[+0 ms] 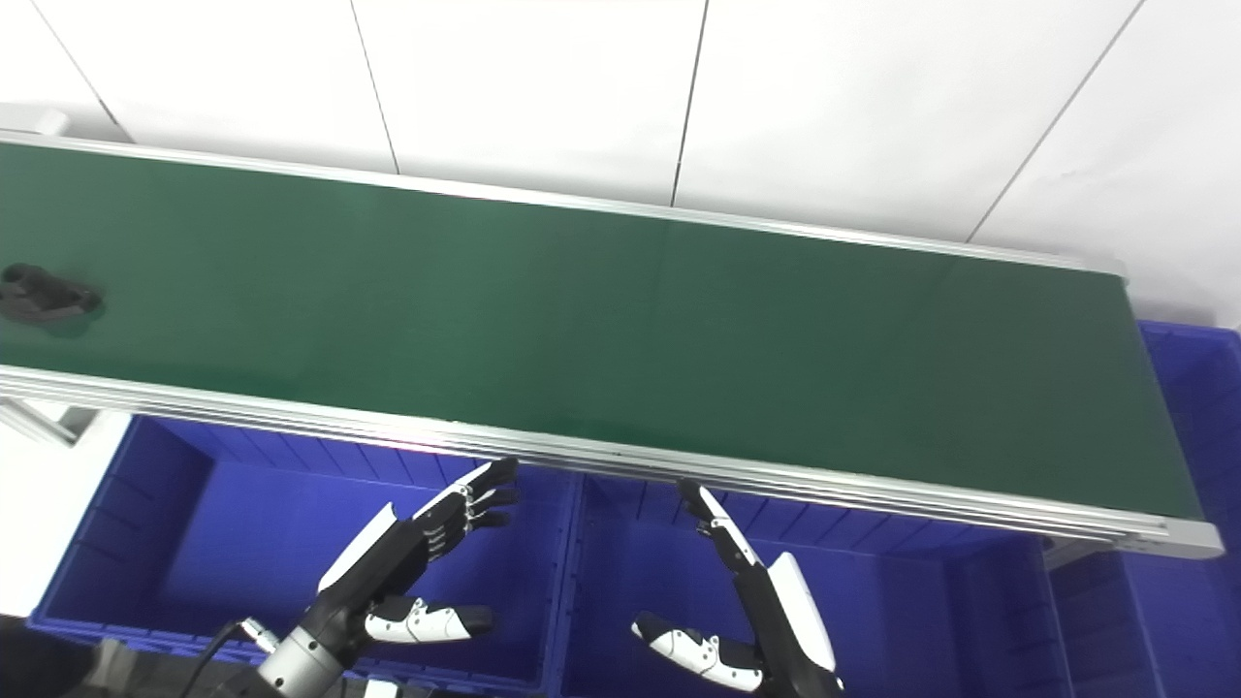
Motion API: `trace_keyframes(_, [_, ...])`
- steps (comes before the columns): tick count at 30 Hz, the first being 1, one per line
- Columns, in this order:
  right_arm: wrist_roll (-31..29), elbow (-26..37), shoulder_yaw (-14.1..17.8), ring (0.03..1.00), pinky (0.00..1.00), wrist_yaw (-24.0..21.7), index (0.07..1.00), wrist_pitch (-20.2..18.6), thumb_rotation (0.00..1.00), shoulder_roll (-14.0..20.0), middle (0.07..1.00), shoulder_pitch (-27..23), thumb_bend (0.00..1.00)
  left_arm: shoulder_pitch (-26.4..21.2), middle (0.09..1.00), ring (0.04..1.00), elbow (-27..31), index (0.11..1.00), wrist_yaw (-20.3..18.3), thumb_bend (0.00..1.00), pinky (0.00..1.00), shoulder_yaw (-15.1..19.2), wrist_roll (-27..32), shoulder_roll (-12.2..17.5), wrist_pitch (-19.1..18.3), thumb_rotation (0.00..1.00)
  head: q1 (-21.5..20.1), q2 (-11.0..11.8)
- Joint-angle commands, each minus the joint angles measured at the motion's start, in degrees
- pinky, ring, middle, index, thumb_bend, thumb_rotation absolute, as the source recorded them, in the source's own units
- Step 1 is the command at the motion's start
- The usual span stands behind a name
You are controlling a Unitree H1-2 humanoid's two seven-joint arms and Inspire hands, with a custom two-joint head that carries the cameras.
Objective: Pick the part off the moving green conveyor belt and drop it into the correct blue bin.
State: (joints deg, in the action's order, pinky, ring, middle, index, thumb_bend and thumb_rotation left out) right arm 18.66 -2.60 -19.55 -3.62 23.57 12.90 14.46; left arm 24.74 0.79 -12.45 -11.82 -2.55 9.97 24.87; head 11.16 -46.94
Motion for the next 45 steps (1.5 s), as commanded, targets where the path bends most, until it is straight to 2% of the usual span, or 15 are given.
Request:
trace_keyframes(1, [-0.6,0.7,-0.7,0.91,0.86,1.4,0.949,3.3,0.56,0.5,0.931,-0.6,0.68,-0.3,0.957,0.901,0.9,0.944,1.2,0.75,0.85,-0.5,-0.4,0.1,2.1,0.5,0.0,0.0])
trace_keyframes(5, [-0.3,0.7,-1.1,0.903,0.86,1.9,0.945,3.3,0.55,0.8,0.926,-0.6,0.68,-0.6,0.958,0.903,0.2,0.941,1.4,0.75,0.85,-0.7,0.1,0.1,2.1,0.49,0.4,0.5])
trace_keyframes(11, [-0.1,0.6,-2.7,0.901,0.85,4.1,0.939,3.3,0.55,1.7,0.921,-0.7,0.68,-0.9,0.954,0.901,-0.8,0.932,2.2,0.77,0.84,-1.4,-0.4,0.1,2.1,0.49,3.9,2.9])
trace_keyframes(14, [-1.0,-0.2,-3.9,0.897,0.84,5.4,0.937,3.3,0.55,2.7,0.918,-0.8,0.68,-1.3,0.951,0.902,-2.0,0.931,3.0,0.76,0.85,-2.3,-0.8,-0.3,2.1,0.48,9.8,6.3])
trace_keyframes(19, [-2.5,-1.4,-5.8,0.897,0.85,7.7,0.932,3.4,0.5,4.4,0.915,-1.2,0.66,-2.1,0.949,0.91,-3.5,0.922,5.2,0.76,0.84,-4.3,-2.4,-0.7,2.1,0.46,15.1,10.5])
trace_keyframes(24, [-2.7,-2.6,-7.3,0.899,0.85,9.4,0.937,3.4,0.52,5.0,0.916,-1.7,0.66,-2.6,0.953,0.911,-4.4,0.928,7.9,0.77,0.84,-6.1,-3.7,0.0,2.1,0.48,14.7,11.2])
trace_keyframes(29, [-2.1,-2.7,-8.1,0.896,0.85,10.4,0.931,3.4,0.52,5.3,0.911,-2.0,0.67,-2.8,0.961,0.92,-4.4,0.937,8.8,0.76,0.85,-7.1,-3.3,0.8,2.1,0.47,11.8,10.9])
trace_keyframes(33, [-1.8,-3.0,-8.5,0.889,0.83,11.3,0.922,3.4,0.49,5.3,0.906,-2.3,0.67,-3.0,0.96,0.922,-4.9,0.936,9.5,0.76,0.86,-7.6,-2.8,1.1,2.1,0.46,10.8,12.0])
trace_keyframes(37, [-1.5,-4.0,-9.3,0.883,0.82,12.4,0.911,3.4,0.49,5.7,0.897,-2.7,0.69,-3.3,0.964,0.926,-5.9,0.932,10.7,0.76,0.85,-8.7,-3.2,1.3,2.1,0.48,10.1,14.7])
trace_keyframes(38, [-1.4,-4.5,-9.6,0.882,0.82,12.8,0.911,3.4,0.49,5.8,0.897,-2.7,0.69,-3.4,0.964,0.926,-6.5,0.931,11.0,0.77,0.85,-9.1,-3.3,1.4,2.1,0.48,9.6,16.4])
trace_keyframes(39, [-1.4,-4.8,-9.8,0.878,0.81,13.1,0.908,3.4,0.49,5.8,0.894,-2.8,0.7,-3.5,0.963,0.924,-6.8,0.93,11.3,0.77,0.85,-9.4,-3.3,1.5,2.1,0.48,9.6,16.4])
trace_keyframes(42, [-1.7,-5.9,-10.7,0.866,0.8,13.8,0.9,3.4,0.49,6.1,0.887,-3.2,0.71,-3.7,0.961,0.922,-7.6,0.928,12.0,0.76,0.84,-10.1,-3.3,1.9,2.1,0.47,9.1,19.1])
trace_keyframes(43, [-1.7,-6.2,-11.0,0.86,0.78,14.1,0.897,3.4,0.49,6.2,0.883,-3.3,0.71,-3.8,0.957,0.915,-7.9,0.922,12.3,0.76,0.83,-10.3,-3.3,2.0,2.1,0.47,9.1,19.1])
trace_keyframes(44, [-1.3,-6.6,-11.5,0.856,0.78,15.0,0.893,3.4,0.49,6.4,0.88,-3.5,0.71,-3.9,0.956,0.913,-8.2,0.919,12.8,0.76,0.83,-10.7,-3.4,2.1,2.1,0.47,9.1,20.9])
trace_keyframes(45, [-1.1,-7.0,-12.0,0.85,0.77,15.7,0.888,3.3,0.5,6.5,0.874,-3.6,0.72,-4.1,0.955,0.911,-8.5,0.916,13.2,0.75,0.83,-11.0,-3.4,2.2,2.1,0.46,9.1,20.9])
